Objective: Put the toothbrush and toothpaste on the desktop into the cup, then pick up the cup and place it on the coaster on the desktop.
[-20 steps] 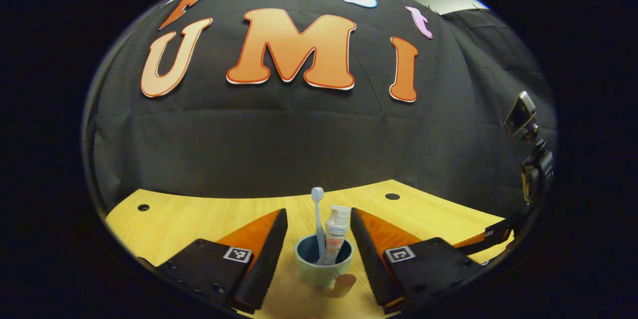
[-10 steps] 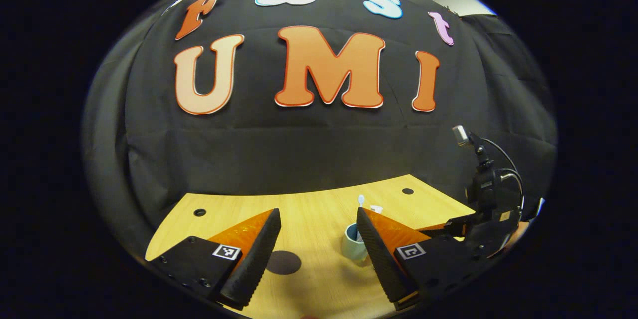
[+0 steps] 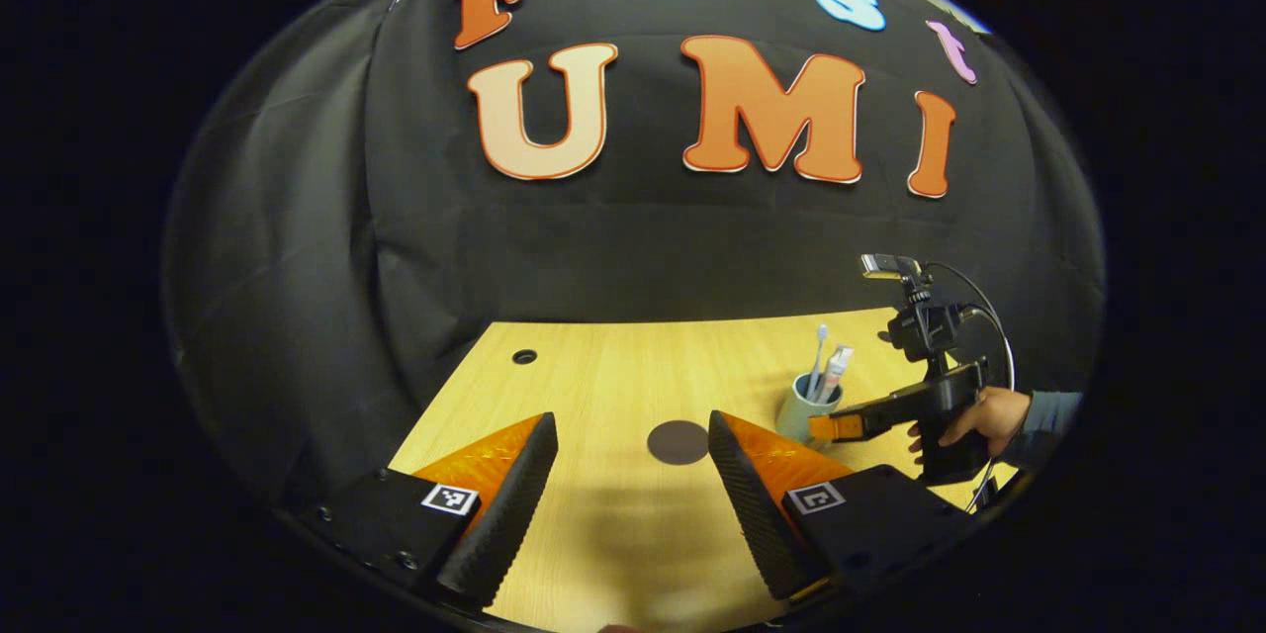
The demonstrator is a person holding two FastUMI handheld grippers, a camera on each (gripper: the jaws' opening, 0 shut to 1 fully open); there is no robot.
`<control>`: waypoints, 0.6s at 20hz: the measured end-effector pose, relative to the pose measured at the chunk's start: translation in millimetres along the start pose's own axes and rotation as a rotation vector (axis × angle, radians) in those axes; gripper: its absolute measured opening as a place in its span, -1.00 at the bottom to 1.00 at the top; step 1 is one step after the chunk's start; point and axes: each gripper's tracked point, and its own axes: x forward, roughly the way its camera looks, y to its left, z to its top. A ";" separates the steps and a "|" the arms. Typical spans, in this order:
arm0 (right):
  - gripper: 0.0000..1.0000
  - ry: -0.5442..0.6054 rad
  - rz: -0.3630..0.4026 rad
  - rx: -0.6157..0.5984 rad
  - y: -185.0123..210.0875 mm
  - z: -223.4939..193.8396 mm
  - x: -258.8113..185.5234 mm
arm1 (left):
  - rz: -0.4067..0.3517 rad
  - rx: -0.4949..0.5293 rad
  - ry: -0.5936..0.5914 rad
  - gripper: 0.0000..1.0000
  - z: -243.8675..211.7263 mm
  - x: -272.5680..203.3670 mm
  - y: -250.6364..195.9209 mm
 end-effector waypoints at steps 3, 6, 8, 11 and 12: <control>0.56 0.092 -0.054 0.005 -7.1 -3.0 18.0 | 0.021 -0.030 0.042 0.96 -14.6 1.5 10.9; 0.22 0.180 -0.082 0.050 -9.7 -13.1 37.0 | 0.014 -0.048 0.070 0.96 -19.5 13.7 10.6; -0.48 0.195 -0.108 0.070 -11.8 -9.6 43.5 | -0.004 -0.050 0.089 0.96 -22.7 22.6 7.3; -0.55 0.192 -0.111 0.066 -10.0 -5.3 41.5 | -0.027 -0.070 0.123 0.97 -30.2 33.9 4.3; -0.56 0.184 -0.086 0.062 -7.6 -3.5 39.9 | -0.029 -0.068 0.126 0.97 -29.7 35.2 4.4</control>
